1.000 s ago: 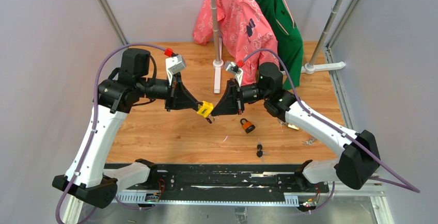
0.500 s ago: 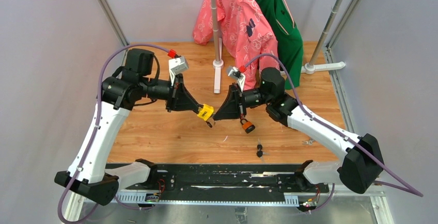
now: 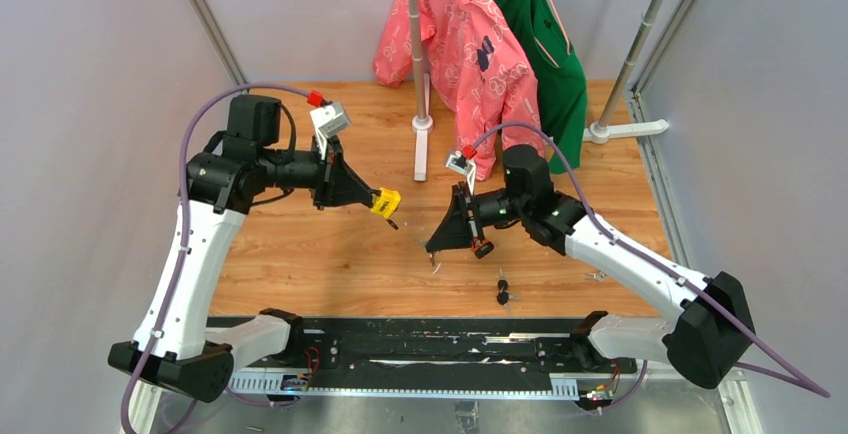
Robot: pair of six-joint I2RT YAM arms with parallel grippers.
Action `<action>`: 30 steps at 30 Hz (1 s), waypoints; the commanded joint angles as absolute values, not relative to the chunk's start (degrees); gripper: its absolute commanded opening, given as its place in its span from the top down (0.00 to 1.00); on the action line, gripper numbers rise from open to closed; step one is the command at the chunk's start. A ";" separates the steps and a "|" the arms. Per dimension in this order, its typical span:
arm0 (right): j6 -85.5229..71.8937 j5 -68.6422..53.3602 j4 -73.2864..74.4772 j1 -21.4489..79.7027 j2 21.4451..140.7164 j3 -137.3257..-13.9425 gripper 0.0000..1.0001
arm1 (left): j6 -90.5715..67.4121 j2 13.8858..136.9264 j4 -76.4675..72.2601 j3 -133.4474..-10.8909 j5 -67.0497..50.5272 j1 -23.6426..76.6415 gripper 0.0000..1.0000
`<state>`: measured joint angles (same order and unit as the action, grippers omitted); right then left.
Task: Lock with the key
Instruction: Place the key at the center of the board.
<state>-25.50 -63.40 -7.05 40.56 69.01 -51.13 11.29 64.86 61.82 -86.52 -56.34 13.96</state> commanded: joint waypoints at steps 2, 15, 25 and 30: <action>-26.76 -47.96 4.72 38.93 66.88 -51.50 1.00 | 9.76 64.62 62.82 -77.83 -52.44 13.62 1.00; -42.98 -27.75 -1.00 41.05 69.58 -44.01 1.00 | 16.49 83.58 61.96 -77.11 -50.42 18.46 1.00; -46.65 -27.17 -4.45 41.97 75.24 -39.20 1.00 | 19.36 107.49 62.06 -85.43 -51.88 18.37 1.00; -46.42 -28.32 -6.76 42.12 79.17 -38.52 1.00 | 19.53 113.47 62.06 -88.26 -52.30 18.28 1.00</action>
<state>-45.89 -28.08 -4.91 41.17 76.66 -39.31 18.63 111.74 61.43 -84.95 -49.71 18.48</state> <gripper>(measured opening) 0.007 0.048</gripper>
